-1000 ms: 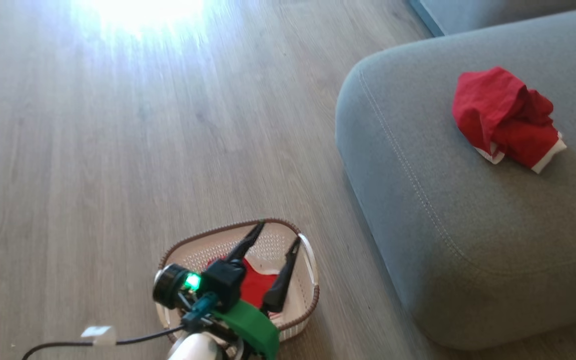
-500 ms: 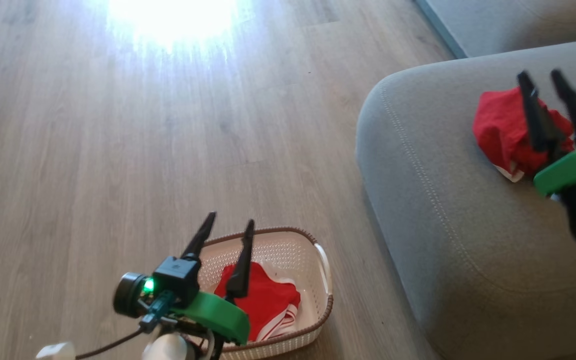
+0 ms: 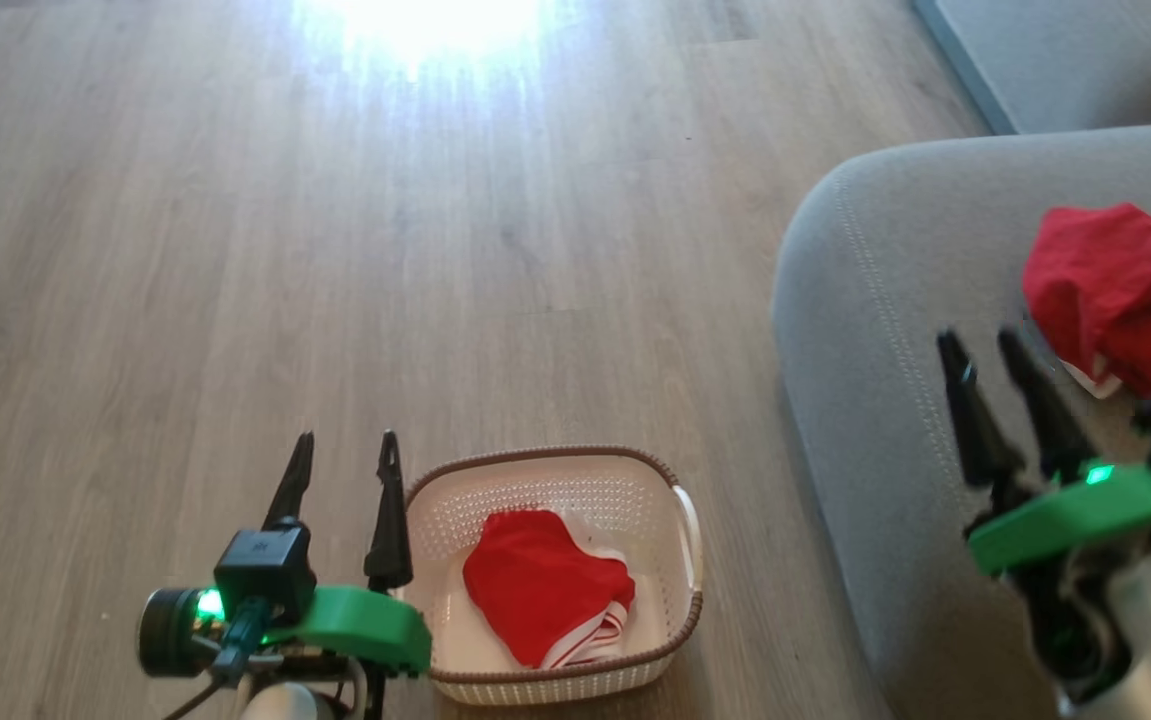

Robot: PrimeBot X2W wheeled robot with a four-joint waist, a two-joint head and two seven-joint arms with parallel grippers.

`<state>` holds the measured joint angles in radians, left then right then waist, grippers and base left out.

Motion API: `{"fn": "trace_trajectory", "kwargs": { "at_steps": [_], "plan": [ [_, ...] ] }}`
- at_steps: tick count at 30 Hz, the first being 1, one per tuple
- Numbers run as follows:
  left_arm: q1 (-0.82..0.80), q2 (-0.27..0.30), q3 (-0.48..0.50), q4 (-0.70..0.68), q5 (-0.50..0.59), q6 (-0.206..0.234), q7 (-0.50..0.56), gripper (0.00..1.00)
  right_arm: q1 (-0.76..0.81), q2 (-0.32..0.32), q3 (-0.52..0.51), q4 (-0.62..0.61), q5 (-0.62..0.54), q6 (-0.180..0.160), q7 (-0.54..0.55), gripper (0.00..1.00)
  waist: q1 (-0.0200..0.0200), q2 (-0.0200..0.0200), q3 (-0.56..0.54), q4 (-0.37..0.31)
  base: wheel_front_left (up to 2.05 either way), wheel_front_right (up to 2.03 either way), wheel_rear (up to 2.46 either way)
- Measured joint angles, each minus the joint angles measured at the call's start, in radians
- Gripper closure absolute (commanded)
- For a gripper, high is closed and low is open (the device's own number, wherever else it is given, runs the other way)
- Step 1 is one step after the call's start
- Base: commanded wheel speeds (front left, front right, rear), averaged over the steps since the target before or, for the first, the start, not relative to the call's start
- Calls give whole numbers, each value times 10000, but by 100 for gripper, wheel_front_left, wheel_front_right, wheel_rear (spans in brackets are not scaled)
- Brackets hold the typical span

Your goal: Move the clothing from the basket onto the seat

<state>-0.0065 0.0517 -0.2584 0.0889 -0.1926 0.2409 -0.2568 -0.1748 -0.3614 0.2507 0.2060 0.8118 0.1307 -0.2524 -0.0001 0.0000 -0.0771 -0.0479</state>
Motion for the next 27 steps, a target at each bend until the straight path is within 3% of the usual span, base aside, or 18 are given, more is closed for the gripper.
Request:
{"fn": "trace_trajectory", "kwargs": {
  "at_steps": [17, 27],
  "plan": [
    [560, 0, 259, 623, 309, 15, 0, 0, 2120, 1695, -610, -286, -2491, 0, 0, 0, 0, 0, 182, 297, 0, 0, 0],
    [559, 0, 253, 669, 305, 13, 0, 0, 2128, 1783, -838, -284, -2606, 2, 0, 0, 0, 0, 159, 216, 0, 0, 0]
  ]
}}
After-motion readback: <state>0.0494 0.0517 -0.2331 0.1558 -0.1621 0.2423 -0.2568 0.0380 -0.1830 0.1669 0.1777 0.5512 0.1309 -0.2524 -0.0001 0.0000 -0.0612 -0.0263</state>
